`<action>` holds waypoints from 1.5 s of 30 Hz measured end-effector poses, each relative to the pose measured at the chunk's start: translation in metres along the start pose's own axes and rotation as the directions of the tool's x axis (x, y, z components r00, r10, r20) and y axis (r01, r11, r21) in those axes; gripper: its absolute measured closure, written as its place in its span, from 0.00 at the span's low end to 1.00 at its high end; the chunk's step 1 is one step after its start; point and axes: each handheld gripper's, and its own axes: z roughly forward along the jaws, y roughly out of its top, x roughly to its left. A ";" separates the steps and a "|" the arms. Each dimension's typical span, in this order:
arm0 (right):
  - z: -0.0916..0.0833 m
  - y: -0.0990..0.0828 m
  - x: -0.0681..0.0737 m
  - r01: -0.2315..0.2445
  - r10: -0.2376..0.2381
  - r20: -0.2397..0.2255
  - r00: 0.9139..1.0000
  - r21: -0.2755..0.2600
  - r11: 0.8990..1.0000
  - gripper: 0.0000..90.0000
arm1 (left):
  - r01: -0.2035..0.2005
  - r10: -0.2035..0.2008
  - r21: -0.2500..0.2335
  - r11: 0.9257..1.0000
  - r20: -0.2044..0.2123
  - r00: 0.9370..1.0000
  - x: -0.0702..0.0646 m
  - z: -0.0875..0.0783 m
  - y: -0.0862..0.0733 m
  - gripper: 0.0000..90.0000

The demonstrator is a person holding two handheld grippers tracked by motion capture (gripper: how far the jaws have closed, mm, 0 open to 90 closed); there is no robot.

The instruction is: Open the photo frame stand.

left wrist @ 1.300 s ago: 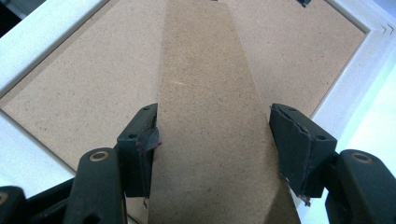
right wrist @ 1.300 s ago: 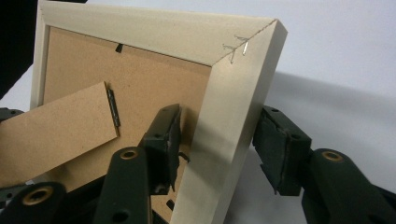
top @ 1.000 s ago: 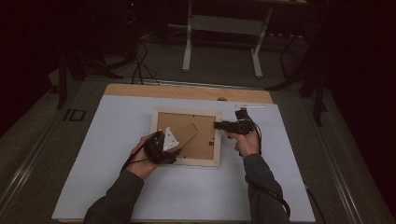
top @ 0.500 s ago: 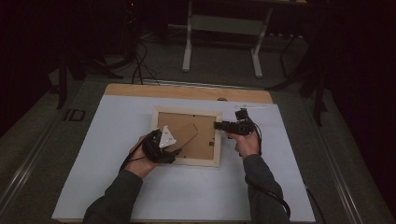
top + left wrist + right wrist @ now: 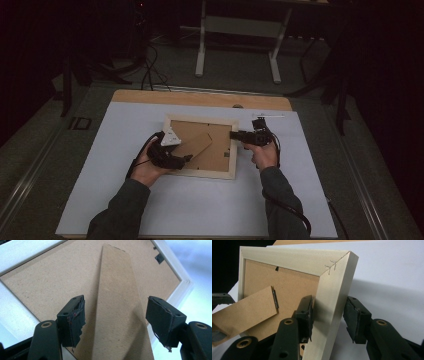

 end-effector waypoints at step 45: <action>-0.009 0.003 0.007 0.066 -0.066 0.026 0.997 -0.012 0.998 0.65 | 0.008 -0.026 0.139 0.990 0.122 0.992 0.003 0.013 0.004 0.53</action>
